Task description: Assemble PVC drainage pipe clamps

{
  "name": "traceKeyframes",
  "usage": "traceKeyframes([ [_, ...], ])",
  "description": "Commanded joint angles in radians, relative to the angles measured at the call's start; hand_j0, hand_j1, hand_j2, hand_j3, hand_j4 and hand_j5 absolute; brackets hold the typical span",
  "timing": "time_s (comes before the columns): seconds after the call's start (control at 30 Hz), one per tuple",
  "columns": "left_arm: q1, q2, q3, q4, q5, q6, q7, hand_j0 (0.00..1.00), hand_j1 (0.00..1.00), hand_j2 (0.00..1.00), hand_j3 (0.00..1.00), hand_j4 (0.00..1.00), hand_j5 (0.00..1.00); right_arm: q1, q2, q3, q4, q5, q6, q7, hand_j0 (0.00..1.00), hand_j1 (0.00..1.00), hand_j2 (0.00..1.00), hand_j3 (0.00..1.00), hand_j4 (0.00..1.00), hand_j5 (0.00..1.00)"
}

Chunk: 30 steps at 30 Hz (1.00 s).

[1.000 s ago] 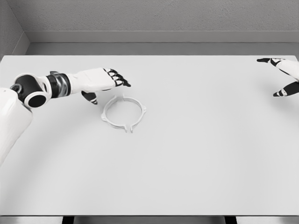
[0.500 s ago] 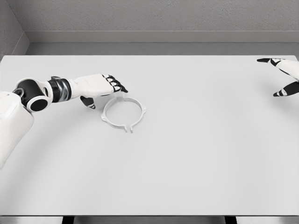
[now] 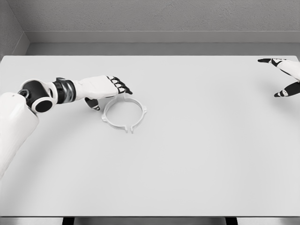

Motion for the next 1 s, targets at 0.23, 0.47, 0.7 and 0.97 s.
traceKeyframes([
  [0.23,0.0,-0.015,-0.003,-0.001,0.005,0.003,0.001,1.0,1.0,1.0,1.0,1.0,1.0,0.0,-0.001,-0.001,-0.001,-0.007,0.003,0.0,1.0,1.0,1.0,1.0,1.0,1.0],
  [0.47,0.0,-0.023,-0.004,-0.001,0.005,0.003,0.001,1.0,1.0,1.0,1.0,1.0,1.0,0.0,-0.001,-0.001,-0.001,-0.007,0.003,0.0,1.0,1.0,1.0,1.0,1.0,1.0],
  [0.7,-0.002,-0.031,-0.006,-0.001,0.005,0.003,0.001,1.0,1.0,1.0,1.0,1.0,1.0,0.0,-0.001,-0.001,-0.001,-0.007,0.003,0.0,1.0,1.0,1.0,1.0,1.0,1.0],
  [0.97,-0.002,-0.037,-0.007,-0.001,0.005,0.003,0.001,1.0,1.0,1.0,1.0,1.0,1.0,0.002,-0.001,-0.001,-0.001,-0.007,0.003,0.0,1.0,1.0,1.0,1.0,1.0,1.0],
])
